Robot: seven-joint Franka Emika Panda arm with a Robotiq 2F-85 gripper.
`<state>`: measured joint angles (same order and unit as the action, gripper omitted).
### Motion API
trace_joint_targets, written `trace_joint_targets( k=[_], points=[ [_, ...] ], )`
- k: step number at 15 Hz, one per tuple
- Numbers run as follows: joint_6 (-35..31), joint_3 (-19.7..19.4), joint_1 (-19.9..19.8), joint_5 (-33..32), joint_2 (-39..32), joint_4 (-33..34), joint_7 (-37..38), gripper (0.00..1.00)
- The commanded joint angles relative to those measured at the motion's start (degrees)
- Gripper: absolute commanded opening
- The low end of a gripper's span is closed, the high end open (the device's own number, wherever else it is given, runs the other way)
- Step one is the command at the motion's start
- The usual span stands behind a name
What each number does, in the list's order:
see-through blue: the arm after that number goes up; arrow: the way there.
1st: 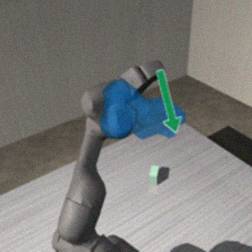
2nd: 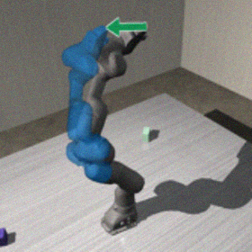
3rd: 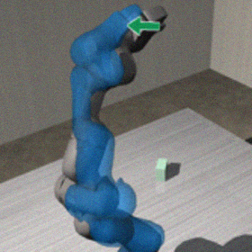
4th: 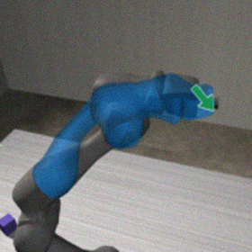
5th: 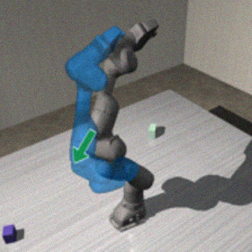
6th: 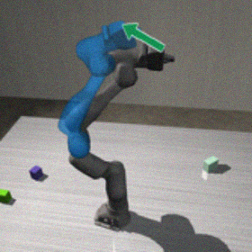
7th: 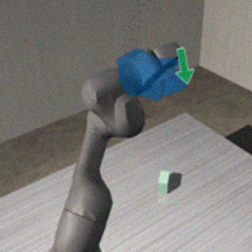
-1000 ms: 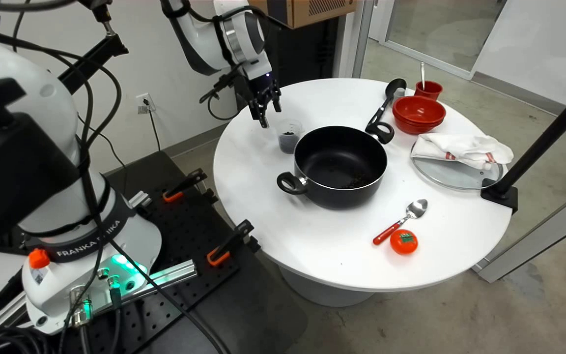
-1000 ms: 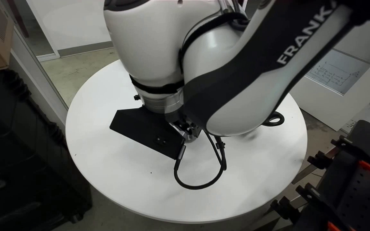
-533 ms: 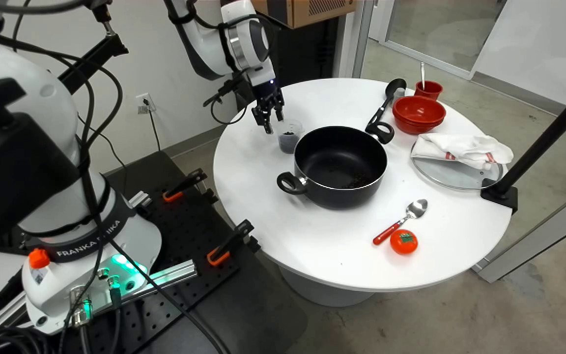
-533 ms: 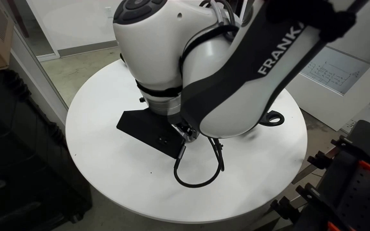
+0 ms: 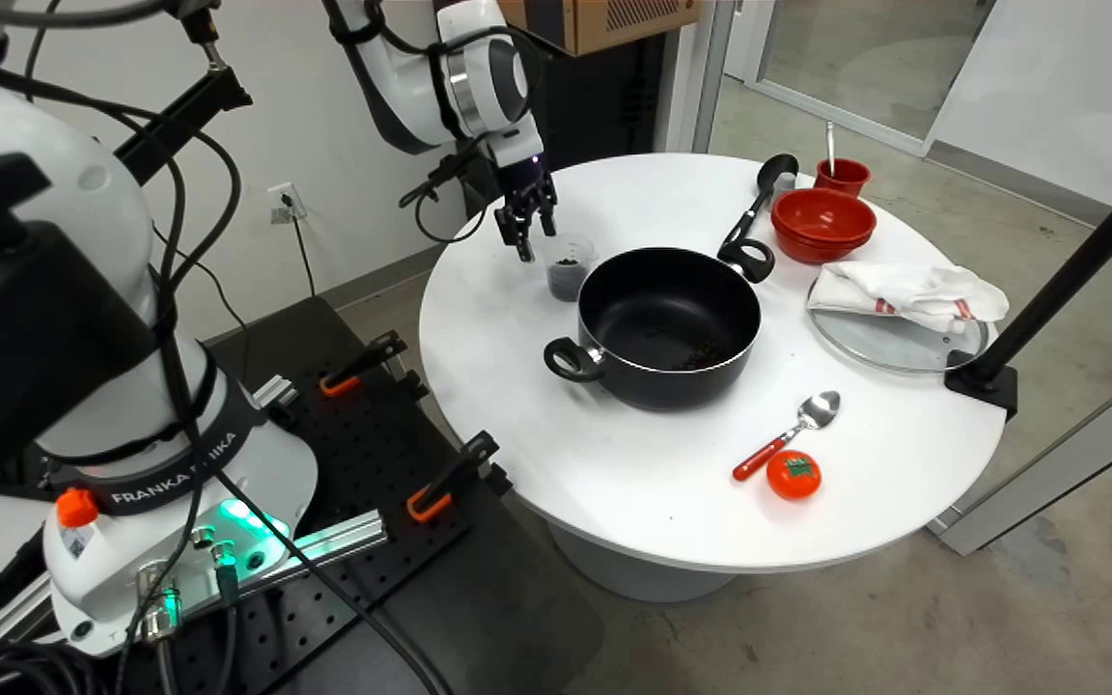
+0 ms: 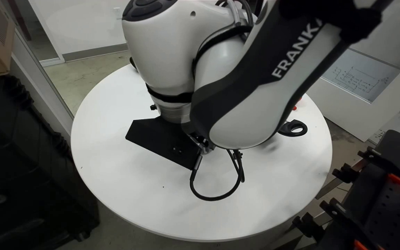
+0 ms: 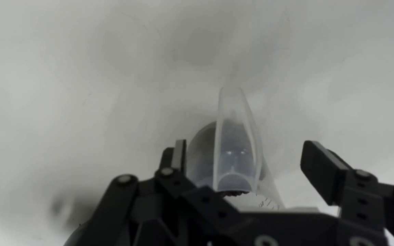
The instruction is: Pour some of the contents of the jug in the pot
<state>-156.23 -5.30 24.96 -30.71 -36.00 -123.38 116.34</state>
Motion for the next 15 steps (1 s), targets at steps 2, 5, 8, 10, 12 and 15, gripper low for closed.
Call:
trace_joint_targets(
  k=[2, 5, 8, 10, 12, 15],
  points=[
    [0.5, 0.6, -0.1, 4.5, 1.4, -0.2, -5.4, 0.60],
    [0.6, 0.4, 0.0, 6.2, 1.5, 0.1, -6.8, 0.38],
    [2.1, 0.3, 0.2, 7.8, 1.6, 0.6, -7.8, 0.16],
    [4.4, 0.4, 0.3, 8.4, 2.6, 1.2, -8.9, 0.03],
    [6.6, 0.2, 0.5, 8.2, 3.9, 2.4, -9.3, 0.07],
    [9.2, 1.5, -0.7, 8.8, 6.4, 4.3, -11.1, 0.07]
  ],
)
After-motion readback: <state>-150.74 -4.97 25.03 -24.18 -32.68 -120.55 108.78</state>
